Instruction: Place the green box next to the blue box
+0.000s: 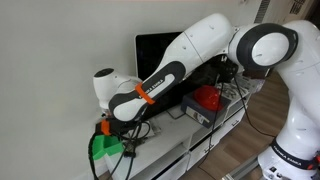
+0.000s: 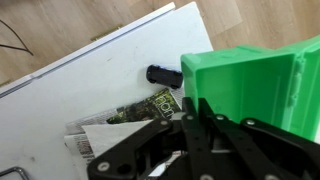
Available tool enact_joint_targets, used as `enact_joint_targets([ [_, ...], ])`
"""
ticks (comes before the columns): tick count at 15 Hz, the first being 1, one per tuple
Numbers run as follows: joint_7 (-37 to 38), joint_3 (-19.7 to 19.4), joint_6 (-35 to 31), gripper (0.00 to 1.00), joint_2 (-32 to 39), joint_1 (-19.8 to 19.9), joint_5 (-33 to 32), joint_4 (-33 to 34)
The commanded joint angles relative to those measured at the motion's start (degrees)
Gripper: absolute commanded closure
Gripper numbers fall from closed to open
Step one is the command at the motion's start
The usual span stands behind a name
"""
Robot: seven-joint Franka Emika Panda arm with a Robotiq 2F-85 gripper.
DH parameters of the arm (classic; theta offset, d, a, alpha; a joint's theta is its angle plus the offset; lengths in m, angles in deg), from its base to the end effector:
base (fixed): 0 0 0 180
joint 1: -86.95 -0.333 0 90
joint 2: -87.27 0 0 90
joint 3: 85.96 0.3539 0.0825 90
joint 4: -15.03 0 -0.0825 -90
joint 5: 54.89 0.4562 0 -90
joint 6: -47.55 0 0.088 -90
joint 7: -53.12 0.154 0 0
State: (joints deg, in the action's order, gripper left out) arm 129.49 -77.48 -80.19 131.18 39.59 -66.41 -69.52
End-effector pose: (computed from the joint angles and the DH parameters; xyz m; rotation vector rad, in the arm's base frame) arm 0.4735 0.6464 0.1615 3.0866 -0.4280 0.0789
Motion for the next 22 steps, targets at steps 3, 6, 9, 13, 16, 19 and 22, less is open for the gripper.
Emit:
enact_joint_targets([
  [3, -0.17, -2.25, -3.56, 0.98, -12.60, -1.16, -4.32, -19.14],
  [6, 0.96, -2.96, -8.15, 0.98, -17.08, -1.11, -7.75, -27.53],
  [9, 0.61, -2.48, -8.16, 0.91, -14.21, -0.21, -7.89, -24.85],
  [13, 2.08, -3.15, -11.45, 0.91, -17.65, 0.15, -10.05, -30.96],
  [16, 2.13, -3.12, -11.45, 0.91, -17.89, 0.10, -10.07, -31.07],
  [19, 2.13, -3.12, -11.45, 0.98, -17.89, 0.10, -10.07, -31.08],
  [22, 1.54, -3.25, -16.69, 0.98, -20.89, 1.49, -10.44, -37.48],
])
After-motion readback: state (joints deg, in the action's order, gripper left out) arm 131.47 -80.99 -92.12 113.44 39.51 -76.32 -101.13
